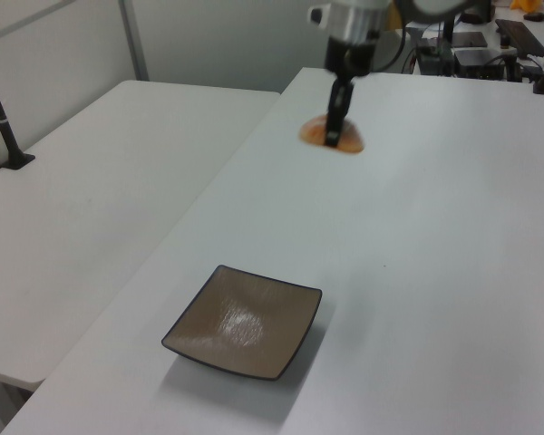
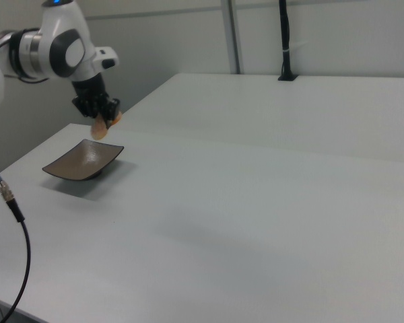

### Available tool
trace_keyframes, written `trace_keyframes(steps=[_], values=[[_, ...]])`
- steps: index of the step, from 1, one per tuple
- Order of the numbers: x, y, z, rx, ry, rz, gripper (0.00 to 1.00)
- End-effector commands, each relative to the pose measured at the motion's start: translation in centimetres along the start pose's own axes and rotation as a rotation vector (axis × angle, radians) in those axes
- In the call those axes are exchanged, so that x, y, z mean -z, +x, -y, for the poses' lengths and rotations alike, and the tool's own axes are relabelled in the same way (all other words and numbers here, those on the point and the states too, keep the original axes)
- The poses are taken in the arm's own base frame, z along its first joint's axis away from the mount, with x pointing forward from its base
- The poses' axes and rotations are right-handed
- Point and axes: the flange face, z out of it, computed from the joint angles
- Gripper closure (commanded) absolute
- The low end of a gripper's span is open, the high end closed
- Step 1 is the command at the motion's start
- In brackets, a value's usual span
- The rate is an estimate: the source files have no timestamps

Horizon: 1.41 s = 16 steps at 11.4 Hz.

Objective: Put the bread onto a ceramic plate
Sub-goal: 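Carry the bread roll over the dark square plate, then lower the bread roll onto the plate and open the gripper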

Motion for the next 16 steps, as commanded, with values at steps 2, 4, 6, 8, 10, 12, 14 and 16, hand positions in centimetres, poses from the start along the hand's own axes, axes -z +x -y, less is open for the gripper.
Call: trace_keyframes(steps=[2, 4, 6, 8, 10, 12, 14, 16], values=[[-7.6, 2.2, 10.5, -0.017, 0.042, -0.174, 0.94], [-11.1, 2.1, 13.8, 0.021, 0.068, -0.227, 0.94], [-14.9, 1.9, 15.8, 0.045, 0.094, -0.267, 0.93], [-18.4, 1.5, 17.3, 0.065, 0.112, -0.296, 0.90], [-21.2, 1.1, 17.5, 0.083, 0.100, -0.285, 0.87], [-22.6, 1.0, 17.8, 0.086, 0.116, -0.321, 0.85], [-24.1, 0.6, 18.2, 0.088, 0.126, -0.313, 0.67], [-24.1, 0.6, 18.1, 0.085, 0.126, -0.313, 0.45]])
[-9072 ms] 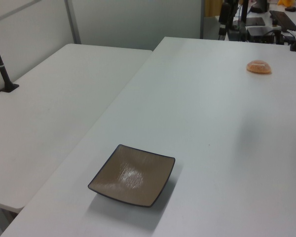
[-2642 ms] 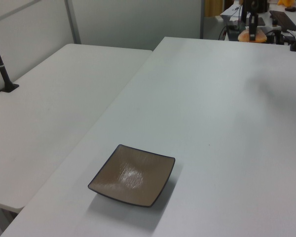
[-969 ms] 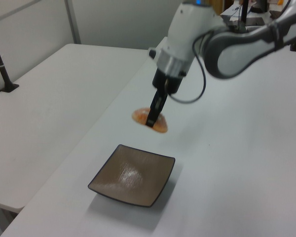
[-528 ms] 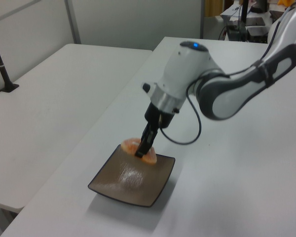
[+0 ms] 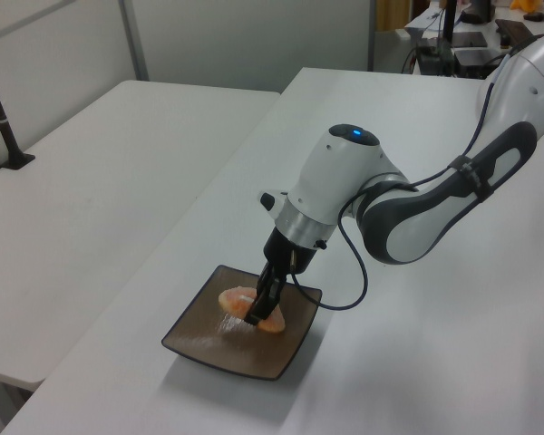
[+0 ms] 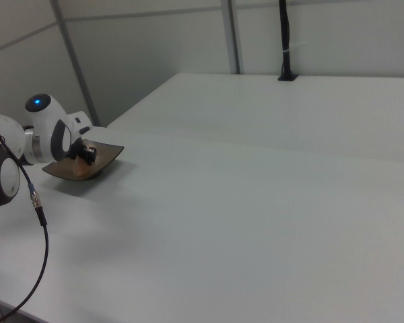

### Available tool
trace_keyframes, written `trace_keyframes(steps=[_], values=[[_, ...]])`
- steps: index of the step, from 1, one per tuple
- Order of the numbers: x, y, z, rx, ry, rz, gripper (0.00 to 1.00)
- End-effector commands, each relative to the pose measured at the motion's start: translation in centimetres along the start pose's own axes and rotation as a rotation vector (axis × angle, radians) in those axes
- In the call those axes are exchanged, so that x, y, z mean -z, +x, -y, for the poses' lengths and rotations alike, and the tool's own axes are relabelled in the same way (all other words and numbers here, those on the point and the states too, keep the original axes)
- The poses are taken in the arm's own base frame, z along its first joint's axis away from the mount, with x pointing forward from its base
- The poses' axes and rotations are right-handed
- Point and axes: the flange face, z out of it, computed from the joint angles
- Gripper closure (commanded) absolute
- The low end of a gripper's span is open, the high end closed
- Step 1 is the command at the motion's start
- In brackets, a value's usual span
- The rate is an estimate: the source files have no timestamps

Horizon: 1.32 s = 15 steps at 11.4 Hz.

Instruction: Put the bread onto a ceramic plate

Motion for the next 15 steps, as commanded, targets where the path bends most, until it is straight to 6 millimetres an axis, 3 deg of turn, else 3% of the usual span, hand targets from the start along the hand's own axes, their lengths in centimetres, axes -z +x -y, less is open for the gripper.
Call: trace_keyframes(steps=[1, 2, 3, 7, 11, 13, 15], values=[[-0.1, 0.4, 0.5, -0.005, 0.001, -0.021, 0.38], [0.0, 0.4, 0.6, -0.006, 0.005, -0.030, 0.25], [0.0, 0.4, 0.6, -0.001, 0.007, -0.040, 0.00], [0.8, 0.9, 0.6, -0.004, 0.008, -0.051, 0.00], [8.3, 3.5, -0.2, -0.021, 0.009, -0.112, 0.00], [13.1, 4.8, -2.9, -0.053, -0.033, -0.075, 0.00], [19.3, 6.2, -6.4, -0.109, -0.084, -0.007, 0.00]])
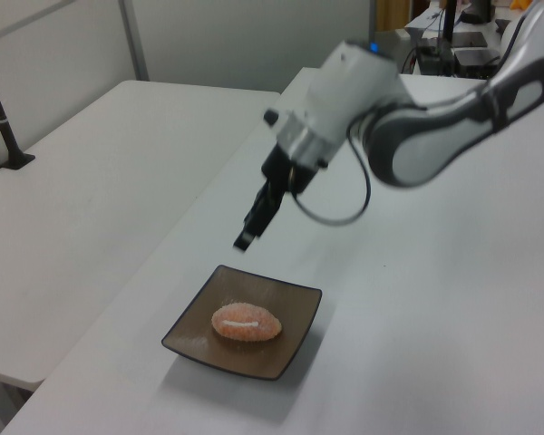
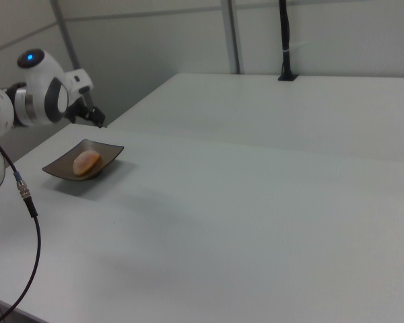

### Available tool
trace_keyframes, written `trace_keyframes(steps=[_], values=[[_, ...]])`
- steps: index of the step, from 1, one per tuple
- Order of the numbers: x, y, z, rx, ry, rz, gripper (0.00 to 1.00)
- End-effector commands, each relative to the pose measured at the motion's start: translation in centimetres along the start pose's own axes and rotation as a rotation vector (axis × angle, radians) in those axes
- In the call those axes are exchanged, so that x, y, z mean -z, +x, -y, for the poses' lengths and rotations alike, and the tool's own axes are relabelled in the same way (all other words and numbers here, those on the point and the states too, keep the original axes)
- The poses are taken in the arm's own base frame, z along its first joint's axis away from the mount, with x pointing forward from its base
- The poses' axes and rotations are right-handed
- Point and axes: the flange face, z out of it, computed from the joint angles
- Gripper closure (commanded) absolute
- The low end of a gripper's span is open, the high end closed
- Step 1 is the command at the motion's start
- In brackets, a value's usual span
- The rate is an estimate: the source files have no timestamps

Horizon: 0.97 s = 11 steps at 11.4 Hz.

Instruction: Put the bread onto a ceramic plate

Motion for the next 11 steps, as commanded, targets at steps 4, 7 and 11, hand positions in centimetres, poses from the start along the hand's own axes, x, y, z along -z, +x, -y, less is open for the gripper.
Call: trace_keyframes(steps=[4, 7, 11], values=[[18.2, 0.4, -10.7, -0.175, -0.196, 0.315, 0.00], [25.9, -1.7, -15.7, -0.270, -0.267, 0.425, 0.00], [31.8, -4.8, -19.5, -0.357, -0.307, 0.481, 0.00]])
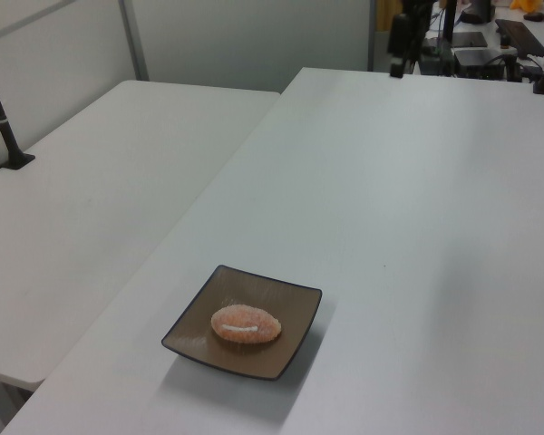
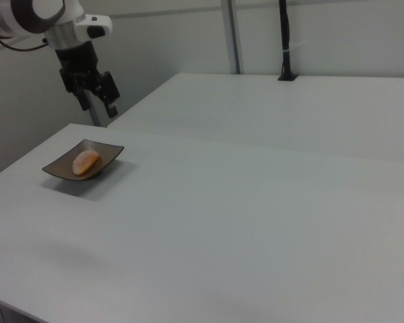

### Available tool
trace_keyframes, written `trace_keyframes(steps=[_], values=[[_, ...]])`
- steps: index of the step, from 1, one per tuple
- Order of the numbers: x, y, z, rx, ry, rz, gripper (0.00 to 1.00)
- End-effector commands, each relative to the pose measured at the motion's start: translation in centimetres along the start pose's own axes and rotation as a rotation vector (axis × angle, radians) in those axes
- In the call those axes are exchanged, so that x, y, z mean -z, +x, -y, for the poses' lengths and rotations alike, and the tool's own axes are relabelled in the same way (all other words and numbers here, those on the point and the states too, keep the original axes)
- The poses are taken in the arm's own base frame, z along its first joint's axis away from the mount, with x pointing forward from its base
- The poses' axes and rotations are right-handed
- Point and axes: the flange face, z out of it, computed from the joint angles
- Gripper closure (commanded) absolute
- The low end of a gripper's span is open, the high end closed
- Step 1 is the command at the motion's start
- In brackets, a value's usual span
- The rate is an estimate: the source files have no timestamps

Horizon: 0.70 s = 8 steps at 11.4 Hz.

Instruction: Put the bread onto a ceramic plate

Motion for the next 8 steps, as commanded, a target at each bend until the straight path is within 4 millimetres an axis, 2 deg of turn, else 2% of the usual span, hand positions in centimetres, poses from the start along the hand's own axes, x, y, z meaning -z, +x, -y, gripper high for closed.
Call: trace_keyframes(steps=[1, 2, 4, 8], values=[[0.3, -3.5, -4.1, -0.074, -0.015, 0.032, 0.00], [-0.2, -3.7, -5.3, -0.094, -0.017, 0.044, 0.00], [-0.9, -3.2, -5.5, -0.055, -0.006, 0.045, 0.00], [-1.9, -0.2, -6.9, 0.151, 0.023, -0.064, 0.00]])
